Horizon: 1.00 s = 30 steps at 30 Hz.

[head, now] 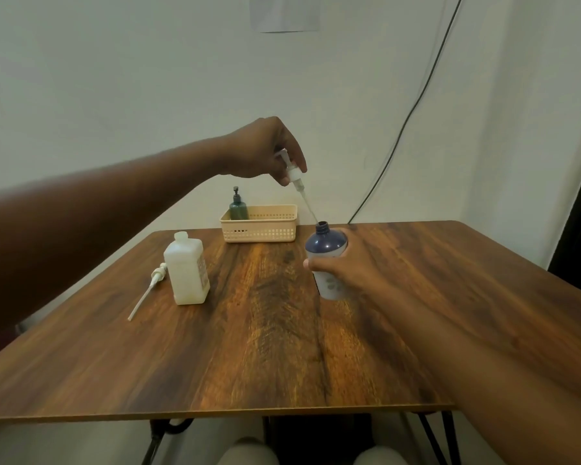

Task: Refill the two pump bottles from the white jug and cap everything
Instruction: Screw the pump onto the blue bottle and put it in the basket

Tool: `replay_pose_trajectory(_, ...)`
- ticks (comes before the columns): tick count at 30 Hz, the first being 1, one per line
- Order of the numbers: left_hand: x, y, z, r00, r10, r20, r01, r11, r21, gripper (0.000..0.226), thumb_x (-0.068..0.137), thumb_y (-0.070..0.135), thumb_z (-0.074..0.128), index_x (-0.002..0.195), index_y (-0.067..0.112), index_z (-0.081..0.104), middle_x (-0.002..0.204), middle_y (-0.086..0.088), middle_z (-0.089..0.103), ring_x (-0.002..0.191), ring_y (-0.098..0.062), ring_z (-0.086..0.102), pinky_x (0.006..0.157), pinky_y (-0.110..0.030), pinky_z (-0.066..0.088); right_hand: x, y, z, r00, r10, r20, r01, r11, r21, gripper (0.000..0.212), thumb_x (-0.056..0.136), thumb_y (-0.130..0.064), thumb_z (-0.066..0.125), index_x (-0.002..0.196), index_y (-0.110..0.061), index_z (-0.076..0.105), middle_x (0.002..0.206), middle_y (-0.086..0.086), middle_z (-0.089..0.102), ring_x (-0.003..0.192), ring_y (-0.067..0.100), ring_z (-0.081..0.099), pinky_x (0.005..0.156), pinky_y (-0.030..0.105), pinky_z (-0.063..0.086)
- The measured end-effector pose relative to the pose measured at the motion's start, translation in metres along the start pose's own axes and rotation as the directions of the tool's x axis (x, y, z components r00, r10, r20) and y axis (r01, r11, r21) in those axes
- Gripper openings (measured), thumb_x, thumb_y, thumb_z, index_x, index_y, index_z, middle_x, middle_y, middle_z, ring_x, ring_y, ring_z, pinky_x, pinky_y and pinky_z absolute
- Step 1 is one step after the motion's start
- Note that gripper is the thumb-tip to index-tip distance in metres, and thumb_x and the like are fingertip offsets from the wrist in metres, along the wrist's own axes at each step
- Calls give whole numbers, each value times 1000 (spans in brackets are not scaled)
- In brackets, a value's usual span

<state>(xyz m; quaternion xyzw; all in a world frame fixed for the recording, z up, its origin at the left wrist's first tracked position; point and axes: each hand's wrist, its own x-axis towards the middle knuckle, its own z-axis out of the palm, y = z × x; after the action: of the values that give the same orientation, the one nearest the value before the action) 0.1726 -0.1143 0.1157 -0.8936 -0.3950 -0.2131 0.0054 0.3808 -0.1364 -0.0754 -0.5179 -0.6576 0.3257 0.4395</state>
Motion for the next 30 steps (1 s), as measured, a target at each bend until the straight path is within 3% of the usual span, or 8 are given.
replay_pose_trajectory(3, 2, 8, 9, 998, 11, 66, -13, 1000, 24, 33, 80, 5, 83, 111, 17, 79, 104, 3, 77, 95, -15, 71, 89, -39, 60, -2, 1, 3, 997, -57, -47, 59, 997, 53, 54, 75, -14, 90, 118, -23, 58, 116, 2, 68, 106, 19, 66, 96, 38, 55)
replay_pose_trajectory(8, 2, 16, 30, 989, 34, 142, -40, 999, 36, 33, 81, 12, 84, 113, 16, 78, 109, 1, 76, 98, -17, 71, 92, -44, 60, 1, 5, 5, 994, -94, -57, 97, 994, 41, 52, 69, -20, 94, 101, -40, 58, 104, -15, 66, 90, 2, 65, 81, 22, 52)
replay_pose_trajectory(12, 2, 17, 44, 987, 46, 154, -52, 998, 38, 33, 81, 14, 85, 113, 16, 78, 112, 2, 75, 96, -14, 71, 91, -43, 60, 2, 9, 8, 994, -87, -67, 89, 996, 25, 55, 69, -29, 93, 112, -37, 60, 107, -9, 68, 95, 7, 66, 81, 25, 52)
replay_pose_trajectory(16, 5, 20, 50, 985, 58, 164, -66, 997, 45, 31, 80, 16, 86, 109, 20, 78, 108, 6, 75, 93, -8, 69, 87, -35, 61, 4, 9, 5, 999, -33, 27, 34, 998, -44, 68, 76, -30, 90, 133, -11, 57, 121, 11, 66, 111, 29, 65, 95, 40, 55)
replay_pose_trajectory(22, 12, 23, 50, 971, 34, 239, -60, 993, 103, 32, 79, 16, 86, 110, 19, 79, 105, 8, 74, 87, -2, 65, 78, -21, 56, -3, 9, 7, 994, -89, -65, 90, 996, 20, 59, 71, -21, 93, 121, -24, 62, 116, 0, 71, 108, 20, 68, 95, 38, 56)
replay_pose_trajectory(24, 14, 24, 55, 962, 24, 271, -59, 991, 122, 31, 79, 17, 86, 108, 20, 79, 103, 9, 74, 89, -7, 66, 78, -25, 55, 1, 7, 8, 995, -92, -49, 93, 995, 20, 56, 73, -23, 92, 120, -24, 63, 115, 1, 71, 107, 21, 69, 94, 38, 57)
replay_pose_trajectory(27, 13, 25, 62, 955, 23, 295, -62, 991, 122, 28, 78, 17, 87, 105, 18, 79, 99, 9, 74, 88, -11, 66, 76, -28, 55, 5, 5, 11, 998, -58, 3, 58, 998, -8, 65, 77, -29, 89, 132, -11, 59, 122, 12, 68, 108, 28, 66, 97, 43, 56)
replay_pose_trajectory(30, 10, 25, 65, 957, 19, 289, -45, 996, 82, 29, 76, 16, 88, 104, 17, 79, 100, 6, 76, 90, -11, 68, 83, -37, 60, 3, 8, 12, 994, -93, -64, 97, 992, 74, 62, 67, -28, 93, 122, -22, 65, 114, 0, 73, 104, 21, 70, 93, 40, 58)
